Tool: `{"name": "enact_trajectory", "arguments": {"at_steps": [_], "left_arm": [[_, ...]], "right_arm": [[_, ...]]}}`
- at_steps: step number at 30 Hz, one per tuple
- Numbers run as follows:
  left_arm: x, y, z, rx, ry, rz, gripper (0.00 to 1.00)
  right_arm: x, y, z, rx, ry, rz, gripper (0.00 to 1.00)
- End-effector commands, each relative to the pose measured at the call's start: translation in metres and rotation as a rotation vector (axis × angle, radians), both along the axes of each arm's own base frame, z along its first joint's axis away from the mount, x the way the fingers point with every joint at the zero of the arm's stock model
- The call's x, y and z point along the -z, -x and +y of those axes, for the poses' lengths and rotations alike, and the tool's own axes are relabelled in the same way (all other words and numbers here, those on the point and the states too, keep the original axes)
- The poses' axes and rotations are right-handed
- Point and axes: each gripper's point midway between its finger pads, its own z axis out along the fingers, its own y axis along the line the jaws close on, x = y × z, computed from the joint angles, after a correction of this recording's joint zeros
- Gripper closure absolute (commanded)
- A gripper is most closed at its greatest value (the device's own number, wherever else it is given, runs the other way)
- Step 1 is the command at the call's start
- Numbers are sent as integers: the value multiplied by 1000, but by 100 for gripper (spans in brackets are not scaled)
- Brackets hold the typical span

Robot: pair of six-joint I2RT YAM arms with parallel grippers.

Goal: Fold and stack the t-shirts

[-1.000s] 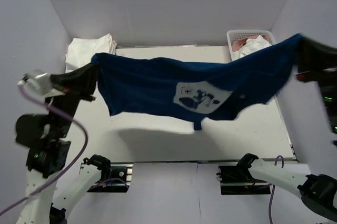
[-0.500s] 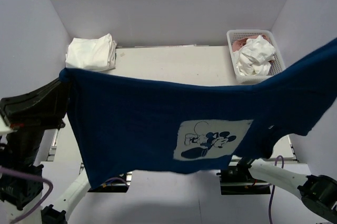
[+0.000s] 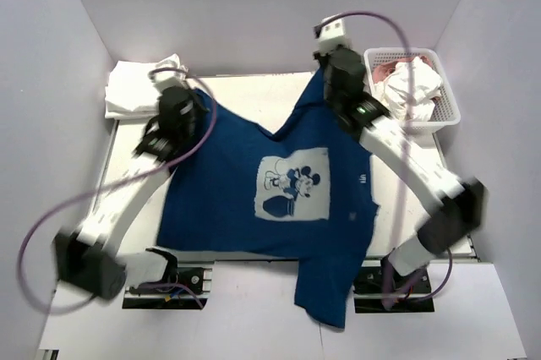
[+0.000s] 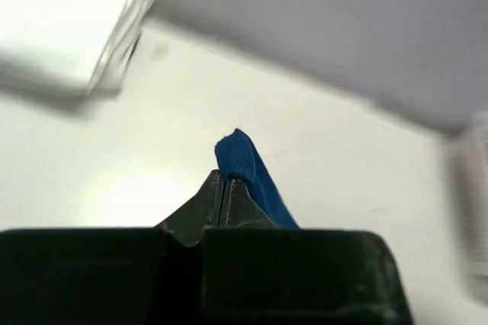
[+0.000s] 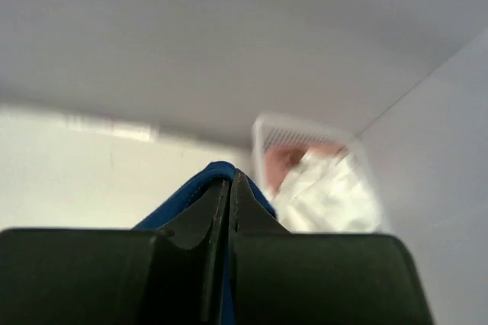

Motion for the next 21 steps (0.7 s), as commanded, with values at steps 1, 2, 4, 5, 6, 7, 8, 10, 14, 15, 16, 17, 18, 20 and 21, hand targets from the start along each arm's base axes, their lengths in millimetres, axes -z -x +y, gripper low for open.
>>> {"name": "enact_trajectory", "arguments": {"at_steps": [1, 2, 4, 5, 6, 7, 8, 10, 14, 15, 16, 17, 18, 20, 21], "left_arm": [[54, -47, 24, -200, -44, 117, 100], [76, -61, 18, -204, -61, 183, 100], [145, -97, 26, -297, -105, 371, 93], [162, -109, 36, -338, -96, 424, 83], [187, -108, 39, -344, -116, 536, 72], [169, -131, 38, -360, -88, 508, 30], [194, -139, 39, -375, -121, 562, 1], [175, -157, 41, -370, -132, 529, 1], [146, -169, 23, -219, -136, 433, 1], [140, -168, 21, -199, -136, 419, 1], [133, -162, 18, -173, -129, 403, 1], [132, -159, 17, -151, -141, 400, 1], [138, -152, 11, -106, -136, 409, 1], [149, -148, 4, -49, -140, 420, 1], [162, -143, -9, 14, -139, 442, 1]], "right_arm": [[70, -63, -7, 41, -80, 128, 100], [92, -78, -6, 24, -73, 172, 100], [162, -117, 12, 11, -72, 310, 100], [161, -134, 6, 11, -86, 315, 100], [214, -146, 15, -5, -89, 436, 100], [266, -151, 15, 5, -57, 567, 78], [212, -174, 19, -9, -116, 466, 58], [235, -178, 21, 2, -95, 531, 10], [213, -150, 20, -48, -162, 479, 10], [235, -138, 14, -42, -159, 524, 10], [237, -129, 18, -68, -173, 535, 10], [219, -118, 17, -77, -230, 512, 10], [244, -95, 20, -111, -259, 586, 10], [240, -79, 23, -142, -313, 598, 10], [256, -63, 21, -140, -343, 641, 10]]}}
